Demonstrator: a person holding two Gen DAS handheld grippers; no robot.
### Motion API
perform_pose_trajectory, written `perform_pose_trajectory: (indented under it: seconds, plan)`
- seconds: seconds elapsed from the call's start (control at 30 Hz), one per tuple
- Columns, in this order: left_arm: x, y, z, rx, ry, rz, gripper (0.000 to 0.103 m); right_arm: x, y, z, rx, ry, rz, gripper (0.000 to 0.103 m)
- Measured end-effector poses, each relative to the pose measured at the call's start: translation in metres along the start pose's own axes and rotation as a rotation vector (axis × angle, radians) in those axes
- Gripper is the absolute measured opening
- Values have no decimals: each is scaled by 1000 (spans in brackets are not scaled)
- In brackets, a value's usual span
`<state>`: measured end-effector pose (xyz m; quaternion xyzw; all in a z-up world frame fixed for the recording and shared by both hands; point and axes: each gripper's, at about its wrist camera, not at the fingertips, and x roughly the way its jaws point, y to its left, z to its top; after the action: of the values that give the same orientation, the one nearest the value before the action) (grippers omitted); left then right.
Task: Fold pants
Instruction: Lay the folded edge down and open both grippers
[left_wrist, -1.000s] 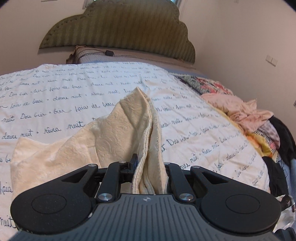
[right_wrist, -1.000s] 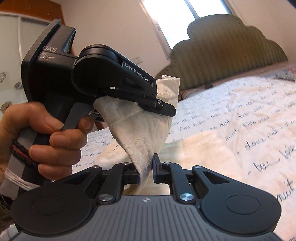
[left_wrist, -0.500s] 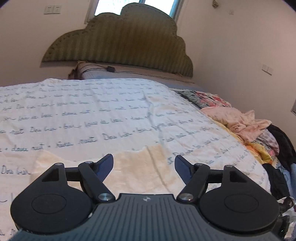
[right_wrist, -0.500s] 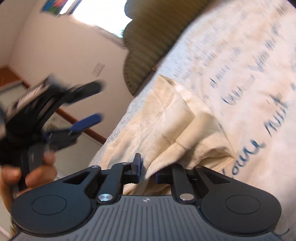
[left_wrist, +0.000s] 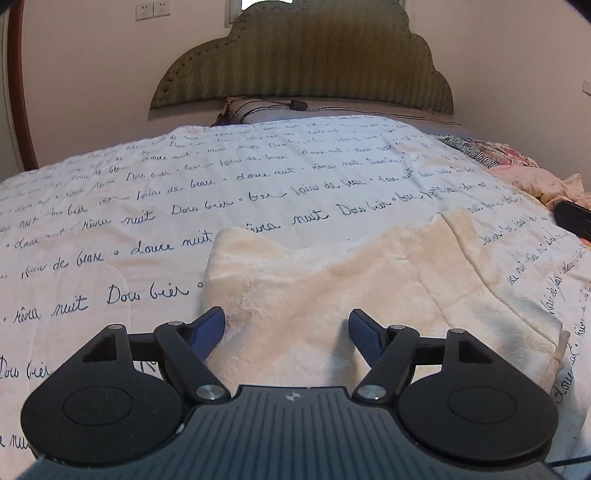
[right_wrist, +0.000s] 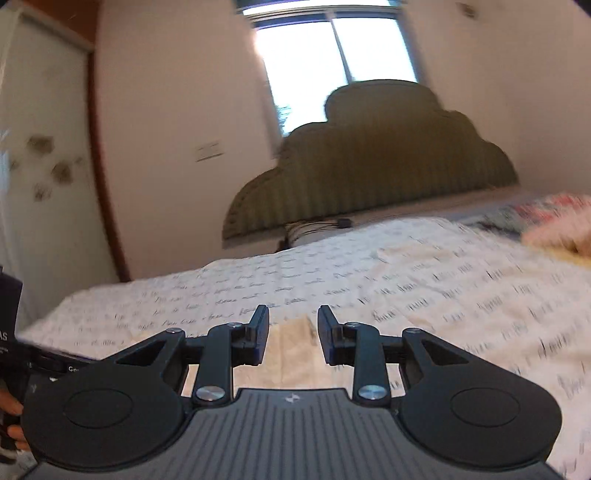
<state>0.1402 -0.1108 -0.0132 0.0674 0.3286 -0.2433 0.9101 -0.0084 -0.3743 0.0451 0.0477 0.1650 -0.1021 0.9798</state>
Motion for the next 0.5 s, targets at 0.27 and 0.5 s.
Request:
perform_pose_trajectory:
  seconds: [0.27,0.5]
  plan:
    - [21,17,28,-88,2,-96,75,132,24,-7,-287,363,138,26]
    - [44,28,25,-138,38,-33,63,108,-11,-16,-195,334,32,28]
